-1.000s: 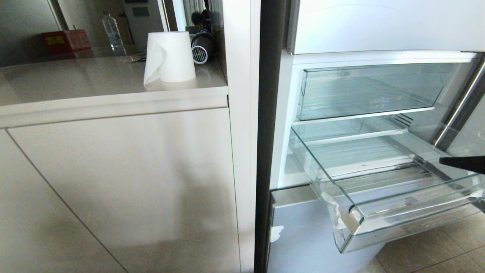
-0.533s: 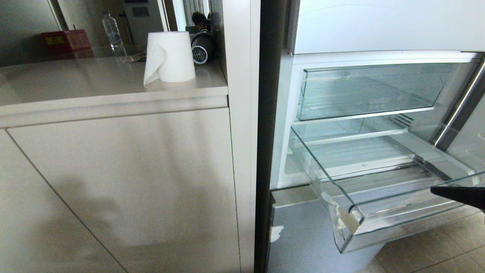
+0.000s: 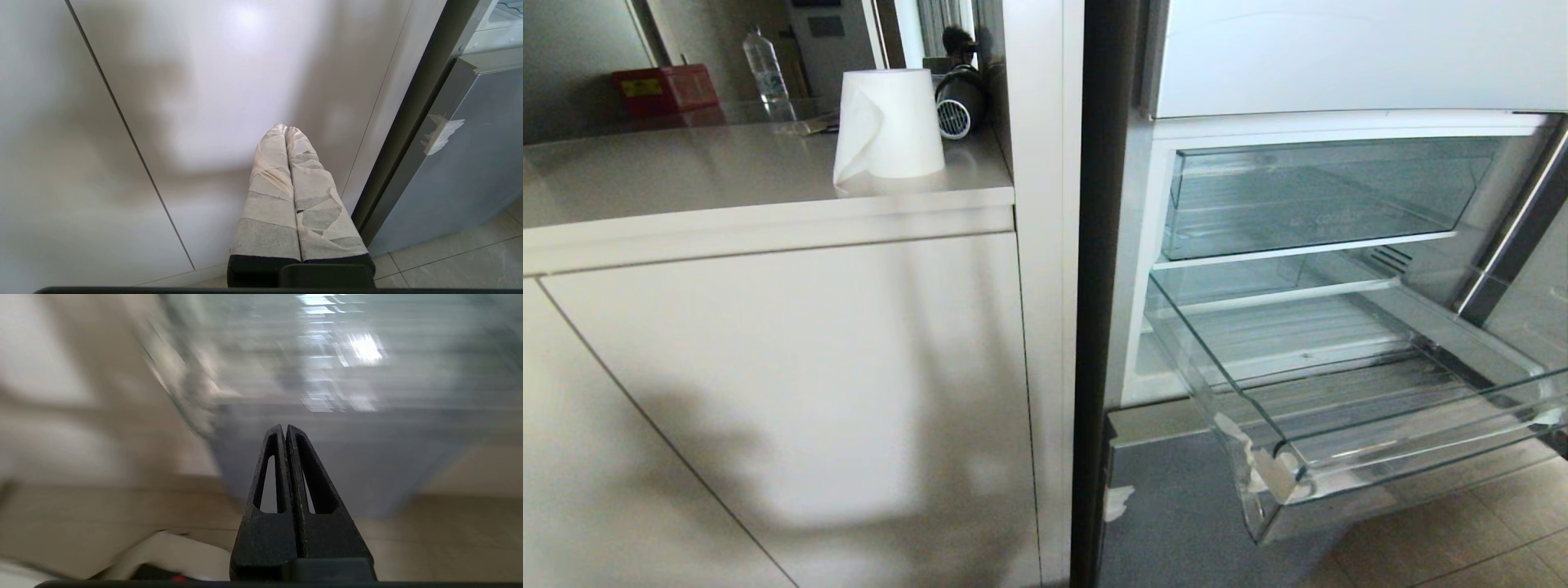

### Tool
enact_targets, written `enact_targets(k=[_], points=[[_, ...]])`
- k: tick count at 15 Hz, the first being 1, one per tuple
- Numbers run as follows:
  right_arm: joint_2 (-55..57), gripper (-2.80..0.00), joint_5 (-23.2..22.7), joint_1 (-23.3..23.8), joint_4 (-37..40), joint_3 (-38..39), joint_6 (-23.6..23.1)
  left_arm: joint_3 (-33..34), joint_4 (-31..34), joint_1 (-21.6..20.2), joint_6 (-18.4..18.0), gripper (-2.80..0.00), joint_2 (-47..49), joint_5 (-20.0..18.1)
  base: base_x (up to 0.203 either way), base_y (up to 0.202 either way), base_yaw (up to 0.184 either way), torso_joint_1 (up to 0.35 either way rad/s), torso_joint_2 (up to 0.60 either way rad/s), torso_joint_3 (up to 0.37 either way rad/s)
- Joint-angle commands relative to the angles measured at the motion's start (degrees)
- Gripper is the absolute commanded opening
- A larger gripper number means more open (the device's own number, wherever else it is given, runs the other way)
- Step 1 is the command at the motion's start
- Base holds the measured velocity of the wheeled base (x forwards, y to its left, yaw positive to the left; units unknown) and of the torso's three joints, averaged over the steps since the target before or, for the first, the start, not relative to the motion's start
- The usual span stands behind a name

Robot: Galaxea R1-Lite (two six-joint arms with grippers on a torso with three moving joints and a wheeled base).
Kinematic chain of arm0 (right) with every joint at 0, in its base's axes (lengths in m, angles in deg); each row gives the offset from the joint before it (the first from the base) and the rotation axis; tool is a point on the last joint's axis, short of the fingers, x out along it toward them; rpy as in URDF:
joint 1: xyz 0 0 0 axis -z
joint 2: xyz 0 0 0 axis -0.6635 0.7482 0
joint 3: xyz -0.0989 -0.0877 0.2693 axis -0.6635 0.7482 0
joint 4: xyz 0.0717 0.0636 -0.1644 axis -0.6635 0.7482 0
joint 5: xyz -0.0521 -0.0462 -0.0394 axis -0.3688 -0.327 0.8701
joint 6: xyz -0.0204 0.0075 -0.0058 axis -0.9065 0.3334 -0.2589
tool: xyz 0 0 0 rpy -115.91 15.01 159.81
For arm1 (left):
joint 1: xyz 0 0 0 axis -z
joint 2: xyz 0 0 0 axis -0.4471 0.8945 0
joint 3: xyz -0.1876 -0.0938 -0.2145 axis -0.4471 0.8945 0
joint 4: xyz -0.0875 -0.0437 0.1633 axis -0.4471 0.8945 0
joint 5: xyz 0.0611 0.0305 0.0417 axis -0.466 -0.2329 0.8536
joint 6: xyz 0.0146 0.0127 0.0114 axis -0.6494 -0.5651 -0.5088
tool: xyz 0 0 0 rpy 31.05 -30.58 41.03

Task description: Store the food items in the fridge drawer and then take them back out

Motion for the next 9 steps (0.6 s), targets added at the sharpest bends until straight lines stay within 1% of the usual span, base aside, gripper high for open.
enact_targets(k=[1,2,3,5,7,9], points=[[-11.04,-2.8,6.13,0.01,-0.98,7.77,-0.51,0.0,0.0,-0.01,0.02,-2.8,0.01,0.01,0.0,0.0,0.0,0.0,0.0,0.0],[-11.3,-2.8,8.81,-0.01,-2.99,12.34,-1.56,0.0,0.0,-0.01,0.02,-2.8,0.01,0.01,0.0,0.0,0.0,0.0,0.0,0.0],[-11.66,-2.8,10.43,-0.61,-5.18,16.61,-3.75,0.0,0.0,-0.01,0.02,-2.8,0.01,0.01,0.0,0.0,0.0,0.0,0.0,0.0],[-15.19,-2.8,13.66,-4.96,-8.07,23.32,-9.47,0.0,0.0,-0.01,-0.05,-2.8,0.01,0.01,0.0,0.0,0.0,0.0,0.0,0.0],[-21.38,-2.8,14.17,-4.8,-8.59,23.68,-10.44,0.0,0.0,-0.01,-0.07,-2.8,0.01,0.01,0.0,0.0,0.0,0.0,0.0,0.0],[-26.99,-2.8,14.58,-4.51,-8.71,23.66,-10.31,0.0,0.0,-0.01,-0.07,-2.8,0.01,0.01,0.0,0.0,0.0,0.0,0.0,0.0]])
